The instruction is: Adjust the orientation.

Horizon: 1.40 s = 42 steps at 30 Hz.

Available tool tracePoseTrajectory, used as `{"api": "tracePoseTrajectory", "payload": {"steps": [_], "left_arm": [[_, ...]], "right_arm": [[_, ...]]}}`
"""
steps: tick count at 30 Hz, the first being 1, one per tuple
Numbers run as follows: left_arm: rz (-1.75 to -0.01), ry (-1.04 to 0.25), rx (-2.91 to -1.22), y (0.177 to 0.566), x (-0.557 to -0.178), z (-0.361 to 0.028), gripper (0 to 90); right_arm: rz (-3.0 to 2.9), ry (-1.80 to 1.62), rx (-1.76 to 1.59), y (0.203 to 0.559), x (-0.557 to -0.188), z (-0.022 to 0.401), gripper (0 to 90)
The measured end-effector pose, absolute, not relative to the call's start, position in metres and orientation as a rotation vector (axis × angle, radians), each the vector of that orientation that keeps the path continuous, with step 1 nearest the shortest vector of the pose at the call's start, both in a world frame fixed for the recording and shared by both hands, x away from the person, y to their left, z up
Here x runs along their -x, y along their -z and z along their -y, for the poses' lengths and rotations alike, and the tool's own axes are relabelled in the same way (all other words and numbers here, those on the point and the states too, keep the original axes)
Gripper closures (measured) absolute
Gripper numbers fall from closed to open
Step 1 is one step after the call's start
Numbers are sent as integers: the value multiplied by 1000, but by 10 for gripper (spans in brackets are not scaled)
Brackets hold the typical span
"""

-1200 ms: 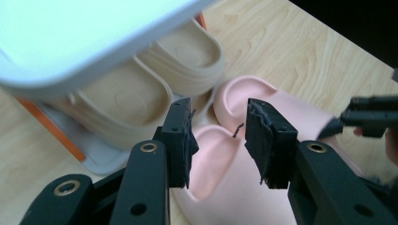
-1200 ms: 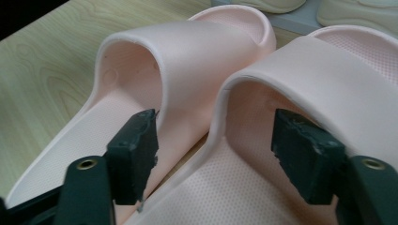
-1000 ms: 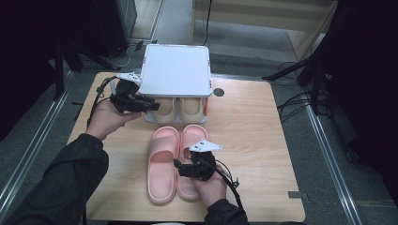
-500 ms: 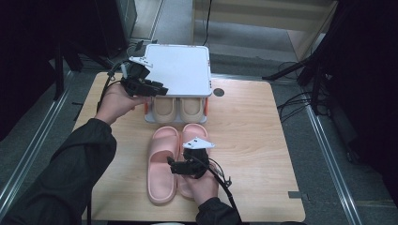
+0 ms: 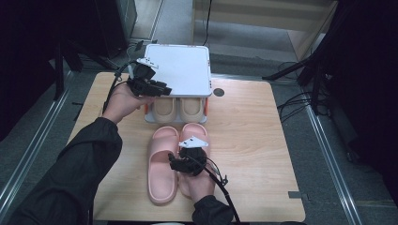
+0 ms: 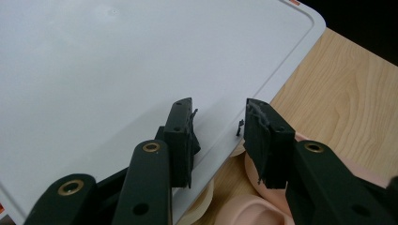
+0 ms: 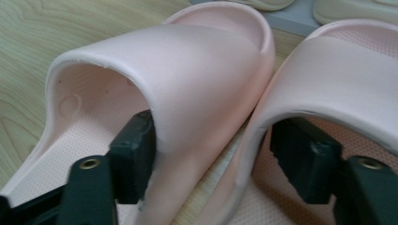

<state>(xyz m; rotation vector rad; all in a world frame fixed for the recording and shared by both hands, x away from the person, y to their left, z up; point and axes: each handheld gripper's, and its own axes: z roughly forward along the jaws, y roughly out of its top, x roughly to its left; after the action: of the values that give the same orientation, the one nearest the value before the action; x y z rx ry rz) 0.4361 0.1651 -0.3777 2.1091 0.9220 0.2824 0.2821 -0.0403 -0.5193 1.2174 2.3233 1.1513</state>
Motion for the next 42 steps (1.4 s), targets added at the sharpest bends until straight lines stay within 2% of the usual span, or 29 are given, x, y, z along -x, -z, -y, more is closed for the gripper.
{"api": "tracePoseTrajectory", "payload": {"steps": [2,9,11,16,21,22,23,27,32,39,42], "left_arm": [[-923,-284,-2107,378,-436,-165,625],[-921,-283,-2109,378,-436,-166,625],[-920,-283,-2110,378,-436,-166,626],[-919,-283,-2111,378,-436,-166,623],[-918,-284,-2111,378,-436,-166,622],[-918,-284,-2111,378,-436,-166,623],[-917,-283,-2111,378,-436,-166,623],[-918,-283,-2111,378,-436,-166,623],[-917,-281,-2112,378,-436,-166,622],[-917,-283,-2111,378,-435,-166,622],[-914,-286,-2110,379,-435,-166,622]], "right_arm": [[-2319,-1152,-1218,520,-283,43,428],[-2327,-1177,-1225,520,-283,47,479],[-2321,-1199,-1248,520,-283,50,533],[-2311,-1218,-1274,521,-284,54,583],[-2307,-1220,-1281,521,-284,53,557],[-2307,-1221,-1279,521,-284,53,526],[-2298,-1225,-1274,520,-284,52,444],[-2297,-1189,-1267,519,-284,46,406],[-2280,-1146,-1259,520,-285,42,402],[-2290,-1145,-1259,519,-286,43,514],[-2286,-1149,-1285,519,-287,47,616]]}}
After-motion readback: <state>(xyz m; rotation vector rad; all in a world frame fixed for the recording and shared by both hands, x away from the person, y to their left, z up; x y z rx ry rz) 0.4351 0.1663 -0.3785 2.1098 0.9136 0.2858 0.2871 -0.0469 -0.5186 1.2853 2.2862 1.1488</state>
